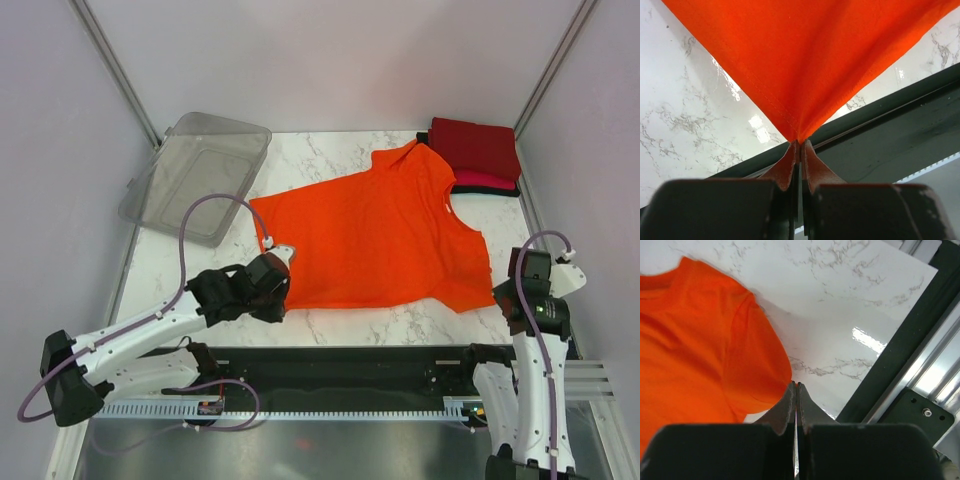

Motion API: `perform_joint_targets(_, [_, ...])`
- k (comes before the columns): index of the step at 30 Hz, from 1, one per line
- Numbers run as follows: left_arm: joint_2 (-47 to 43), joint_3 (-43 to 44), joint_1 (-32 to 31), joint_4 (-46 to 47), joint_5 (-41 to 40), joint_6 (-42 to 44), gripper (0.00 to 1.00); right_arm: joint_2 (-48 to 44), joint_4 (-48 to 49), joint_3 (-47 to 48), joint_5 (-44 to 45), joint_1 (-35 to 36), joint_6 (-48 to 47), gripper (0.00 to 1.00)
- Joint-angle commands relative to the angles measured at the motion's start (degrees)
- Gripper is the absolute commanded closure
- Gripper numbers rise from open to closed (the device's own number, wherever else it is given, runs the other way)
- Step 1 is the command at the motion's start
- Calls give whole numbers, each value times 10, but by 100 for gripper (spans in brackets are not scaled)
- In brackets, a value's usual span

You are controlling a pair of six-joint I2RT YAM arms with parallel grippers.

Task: Fold and stack the t-shirts
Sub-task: Flatten the tshirt out, then fold the tshirt

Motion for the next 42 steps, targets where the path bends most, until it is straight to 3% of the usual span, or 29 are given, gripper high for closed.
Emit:
perform_joint_targets(1, [5, 0, -15, -1, -29, -29, 98, 21, 15, -22, -20, 0, 7, 100])
perform_joint_targets(5, [42, 5, -14, -1, -43, -41, 98, 68, 52, 9, -6, 1, -18, 100])
perform_joint_targets(10, [70, 32, -2, 22, -95, -70, 98, 130, 175, 4, -78, 8, -38, 100])
perform_joint_targets(18, [201, 81, 105, 69, -25, -14, 98, 322, 278, 88, -35, 90, -109, 100])
perform_joint_targets(22, [239, 112, 162, 71, -31, 17, 98, 448, 286, 167, -24, 124, -154, 100])
perform_joint_targets(28, [271, 130, 227, 71, -30, 50, 98, 568, 270, 298, 5, 130, -205, 100])
perform_joint_targets(35, [296, 133, 246, 71, -46, 60, 98, 663, 241, 428, -11, 130, -221, 100])
perform_joint_targets(42, [325, 149, 252, 72, -53, 68, 98, 696, 257, 480, -26, 130, -263, 100])
